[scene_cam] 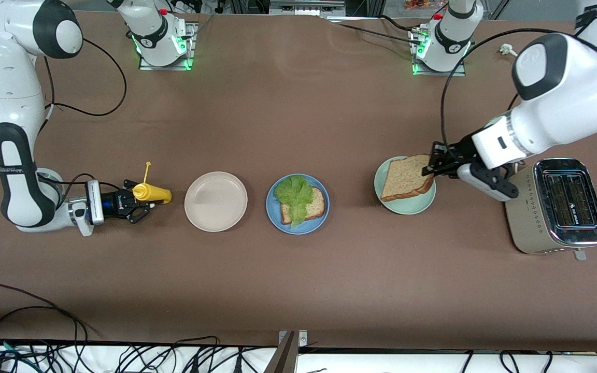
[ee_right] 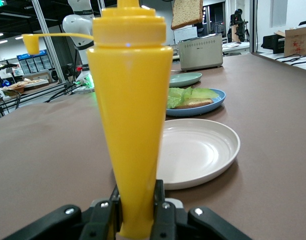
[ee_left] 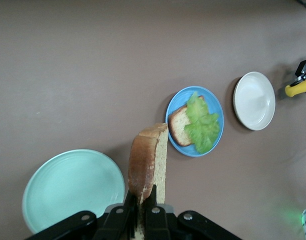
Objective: Make sandwich in blue plate with both arms
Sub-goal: 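Carry the toast with the left gripper over the lettuce on the blue plate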
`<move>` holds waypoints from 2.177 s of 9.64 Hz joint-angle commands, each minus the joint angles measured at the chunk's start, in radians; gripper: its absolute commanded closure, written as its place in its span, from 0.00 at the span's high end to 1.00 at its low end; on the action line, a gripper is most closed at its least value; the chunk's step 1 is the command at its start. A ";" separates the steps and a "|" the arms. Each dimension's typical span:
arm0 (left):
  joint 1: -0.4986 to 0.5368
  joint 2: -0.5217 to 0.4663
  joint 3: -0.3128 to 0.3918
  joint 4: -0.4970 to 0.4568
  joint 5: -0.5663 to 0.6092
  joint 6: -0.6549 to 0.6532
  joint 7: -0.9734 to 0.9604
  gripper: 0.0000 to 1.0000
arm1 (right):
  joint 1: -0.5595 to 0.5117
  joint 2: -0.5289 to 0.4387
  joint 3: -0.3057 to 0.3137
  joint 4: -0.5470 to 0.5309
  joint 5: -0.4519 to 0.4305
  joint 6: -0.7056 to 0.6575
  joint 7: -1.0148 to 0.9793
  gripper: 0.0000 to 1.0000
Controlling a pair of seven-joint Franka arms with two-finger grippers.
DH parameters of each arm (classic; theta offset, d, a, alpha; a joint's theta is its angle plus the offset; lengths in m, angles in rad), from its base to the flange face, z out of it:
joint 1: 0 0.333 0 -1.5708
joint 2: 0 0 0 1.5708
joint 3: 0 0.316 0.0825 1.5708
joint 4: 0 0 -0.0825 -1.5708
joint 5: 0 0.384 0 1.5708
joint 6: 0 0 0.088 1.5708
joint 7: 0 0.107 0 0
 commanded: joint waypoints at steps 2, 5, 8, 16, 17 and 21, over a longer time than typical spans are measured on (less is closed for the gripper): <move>0.007 0.084 -0.120 -0.003 -0.033 0.164 -0.113 0.00 | -0.017 0.037 0.017 0.084 0.006 0.021 -0.040 0.00; 0.007 0.175 -0.238 -0.013 -0.020 0.346 -0.231 0.00 | -0.017 0.064 0.017 0.085 0.005 0.062 -0.095 0.00; -0.005 0.279 -0.301 -0.018 -0.019 0.518 -0.267 0.00 | -0.017 0.067 0.016 0.085 -0.024 0.096 -0.097 0.00; -0.010 0.483 -0.358 0.025 -0.019 0.721 -0.281 0.00 | -0.017 0.084 0.016 0.085 -0.026 0.119 -0.109 1.00; -0.010 0.509 -0.375 0.046 -0.026 0.721 -0.281 0.00 | -0.017 0.084 0.014 0.085 -0.027 0.119 -0.106 1.00; -0.002 0.511 -0.426 0.046 -0.035 0.716 -0.364 0.00 | -0.025 0.070 0.007 0.104 -0.069 0.113 -0.095 1.00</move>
